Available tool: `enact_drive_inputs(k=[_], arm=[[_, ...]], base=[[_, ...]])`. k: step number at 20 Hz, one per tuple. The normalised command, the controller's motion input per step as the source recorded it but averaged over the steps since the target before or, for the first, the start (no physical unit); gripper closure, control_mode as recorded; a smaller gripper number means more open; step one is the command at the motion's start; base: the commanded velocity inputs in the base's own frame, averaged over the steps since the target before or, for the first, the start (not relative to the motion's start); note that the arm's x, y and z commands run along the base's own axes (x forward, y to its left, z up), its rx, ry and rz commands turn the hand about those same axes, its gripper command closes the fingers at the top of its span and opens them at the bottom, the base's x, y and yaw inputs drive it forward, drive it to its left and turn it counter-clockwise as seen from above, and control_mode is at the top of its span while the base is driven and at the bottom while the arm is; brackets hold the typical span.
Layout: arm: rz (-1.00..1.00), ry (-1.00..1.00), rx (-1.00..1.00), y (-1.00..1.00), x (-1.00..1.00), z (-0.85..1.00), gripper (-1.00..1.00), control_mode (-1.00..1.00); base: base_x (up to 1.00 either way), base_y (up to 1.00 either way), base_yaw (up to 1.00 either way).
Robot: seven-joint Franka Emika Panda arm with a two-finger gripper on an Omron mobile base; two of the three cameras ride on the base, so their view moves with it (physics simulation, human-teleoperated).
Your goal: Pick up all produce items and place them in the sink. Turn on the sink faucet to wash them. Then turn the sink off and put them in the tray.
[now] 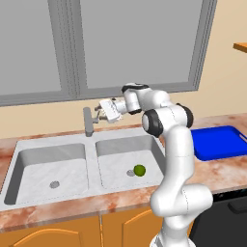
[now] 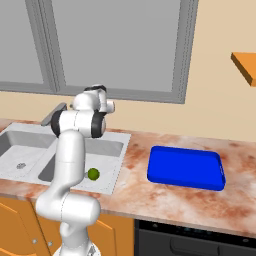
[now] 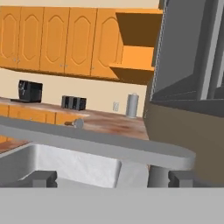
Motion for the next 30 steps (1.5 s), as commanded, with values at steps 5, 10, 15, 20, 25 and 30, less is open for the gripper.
enact_drive_inputs(k=[5,10,15,20,25,30], arm=[[0.00,-0.12,0.00,-0.08,-0.39,0.30,-1.00,-1.00],[0.00,-0.12,0.00,-0.15,-0.30,0.03,-1.00,-1.00],[0.00,-0.16,0.00,-0.30,-0.37,0.20,-1.00,-1.00],[0.00,-0.19,0.00,-0.29,-0.49,0.29,-1.00,-1.00],[0.00,-0.21,0.00,-0.31,-0.58,0.27,-1.00,-1.00],[0.00,-0.20,0.00,-0.24,-0.67,0.41,-1.00,-1.00]], base=[[0.00,0.00,0.00],[0.00,0.00,0.00],[0.00,0.00,0.00],[0.00,0.00,0.00],[0.00,0.00,0.00],[0.00,0.00,0.00]])
